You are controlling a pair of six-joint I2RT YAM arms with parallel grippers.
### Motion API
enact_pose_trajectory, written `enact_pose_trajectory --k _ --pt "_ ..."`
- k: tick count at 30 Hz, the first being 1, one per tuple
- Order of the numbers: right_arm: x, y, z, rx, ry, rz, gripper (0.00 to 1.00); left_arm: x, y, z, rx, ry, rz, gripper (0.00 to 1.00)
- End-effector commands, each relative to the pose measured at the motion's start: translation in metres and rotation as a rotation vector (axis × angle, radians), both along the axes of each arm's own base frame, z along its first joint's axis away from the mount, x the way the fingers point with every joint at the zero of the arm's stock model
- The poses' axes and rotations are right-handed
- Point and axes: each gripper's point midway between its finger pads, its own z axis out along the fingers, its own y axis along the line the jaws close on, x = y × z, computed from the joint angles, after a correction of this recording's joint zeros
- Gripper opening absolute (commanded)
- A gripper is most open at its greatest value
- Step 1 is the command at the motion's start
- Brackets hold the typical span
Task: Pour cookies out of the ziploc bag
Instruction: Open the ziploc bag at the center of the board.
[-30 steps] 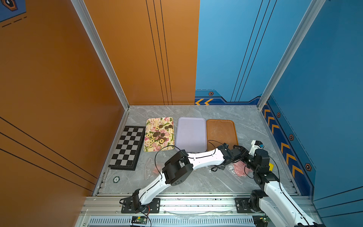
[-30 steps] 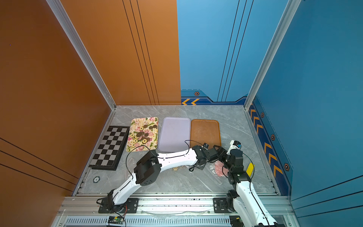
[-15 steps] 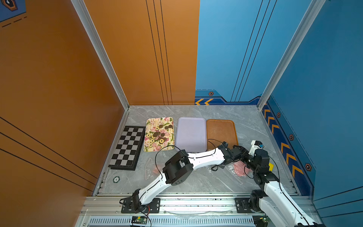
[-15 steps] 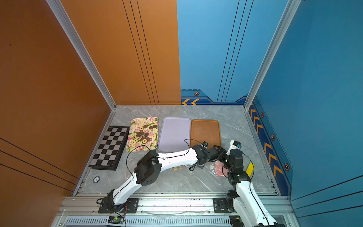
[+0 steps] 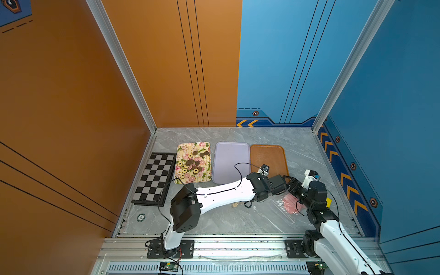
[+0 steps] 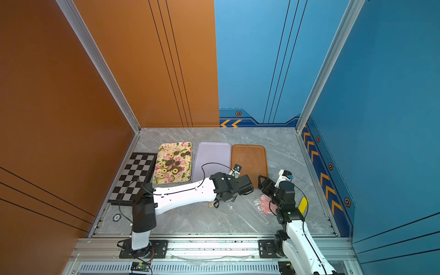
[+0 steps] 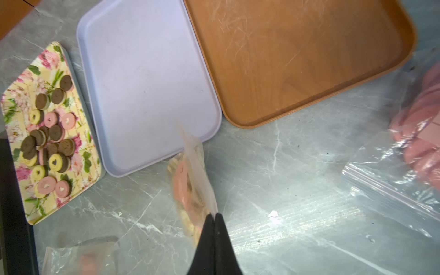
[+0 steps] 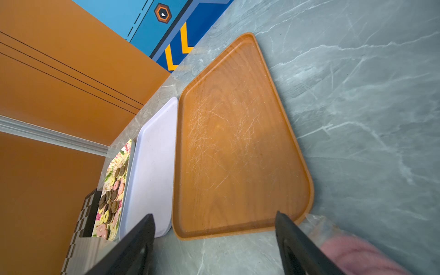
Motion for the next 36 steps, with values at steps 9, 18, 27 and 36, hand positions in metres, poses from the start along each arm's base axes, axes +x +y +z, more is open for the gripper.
enact_pose_trajectory --k 9,18,27,36 --pt "-0.008 0.118 0.044 -0.074 -0.199 0.506 0.81 -0.021 0.055 0.038 -0.019 -0.088 0.015 0.00" --pt "-0.034 0.174 0.061 -0.066 -0.321 0.755 0.82 -0.035 0.083 0.051 -0.071 -0.124 0.039 0.00" --pt "-0.053 0.204 0.058 -0.095 -0.347 0.907 0.82 -0.033 0.089 -0.004 -0.029 -0.060 0.054 0.00" --pt "-0.082 0.252 0.031 -0.225 -0.302 1.124 0.81 -0.029 0.093 0.002 -0.072 -0.076 0.062 0.00"
